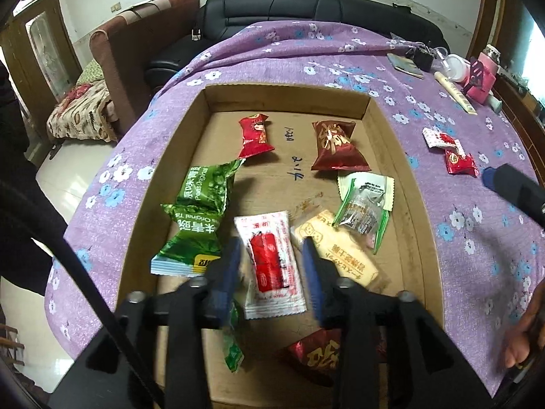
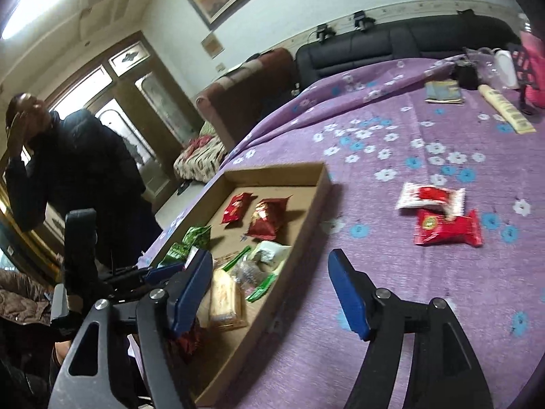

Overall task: Organize snacks
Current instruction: 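Open both tools to drop the white snack and clear candy into the tray, then move both tools back over the last red and white snacks on the bedspread, then grasp the red wrapped candy with the left tool while the right tool grasps a white-wrapped red snack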

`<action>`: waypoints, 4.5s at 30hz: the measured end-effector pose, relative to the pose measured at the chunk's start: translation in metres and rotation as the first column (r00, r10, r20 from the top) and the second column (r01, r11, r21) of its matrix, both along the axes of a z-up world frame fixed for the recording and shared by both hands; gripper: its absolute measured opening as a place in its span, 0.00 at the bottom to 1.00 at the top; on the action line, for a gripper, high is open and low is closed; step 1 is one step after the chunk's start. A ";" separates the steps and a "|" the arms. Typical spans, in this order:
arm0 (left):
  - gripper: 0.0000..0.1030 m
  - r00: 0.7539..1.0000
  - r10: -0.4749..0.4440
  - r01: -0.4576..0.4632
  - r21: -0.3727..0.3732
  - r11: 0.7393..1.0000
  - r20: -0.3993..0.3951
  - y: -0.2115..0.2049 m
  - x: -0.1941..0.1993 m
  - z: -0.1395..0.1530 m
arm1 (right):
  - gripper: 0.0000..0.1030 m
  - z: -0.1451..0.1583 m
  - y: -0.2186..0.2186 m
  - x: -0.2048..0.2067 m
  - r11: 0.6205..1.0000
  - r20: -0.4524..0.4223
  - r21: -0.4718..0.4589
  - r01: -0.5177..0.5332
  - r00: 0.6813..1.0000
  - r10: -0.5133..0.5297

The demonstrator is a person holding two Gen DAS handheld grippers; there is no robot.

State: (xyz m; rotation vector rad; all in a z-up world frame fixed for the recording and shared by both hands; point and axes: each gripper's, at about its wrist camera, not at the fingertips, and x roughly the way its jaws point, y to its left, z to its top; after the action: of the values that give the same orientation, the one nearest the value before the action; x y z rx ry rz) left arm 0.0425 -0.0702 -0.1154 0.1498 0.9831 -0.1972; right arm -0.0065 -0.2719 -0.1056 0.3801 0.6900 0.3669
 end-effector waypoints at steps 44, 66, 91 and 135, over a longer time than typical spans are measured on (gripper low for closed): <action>0.77 0.979 -0.202 0.203 -0.035 0.979 0.028 -0.087 -0.037 0.034 | 0.78 -0.047 -0.082 0.122 0.971 -0.194 -0.240 -0.008 0.980 -0.040; 0.77 0.970 -0.239 0.236 -0.064 0.970 -0.042 -0.101 -0.038 0.016 | 0.48 -0.041 -0.043 0.106 0.892 -0.139 -0.451 0.014 0.987 -0.086; 0.77 0.941 -0.330 0.330 -0.017 0.944 -0.078 -0.179 -0.010 0.005 | 0.69 -0.008 -0.150 -0.101 0.939 0.030 -0.011 0.344 0.939 -0.343; 0.78 0.967 -0.152 0.162 -0.031 0.986 0.206 -0.142 -0.059 0.052 | 1.00 0.016 -0.101 -0.107 0.871 0.052 -0.260 0.418 0.906 -0.419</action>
State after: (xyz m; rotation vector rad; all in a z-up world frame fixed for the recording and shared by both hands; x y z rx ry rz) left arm -0.0167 -0.2125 -0.0631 0.2009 0.7621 -0.3441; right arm -0.1136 -0.3732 -0.0896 0.2648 0.6331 -0.1422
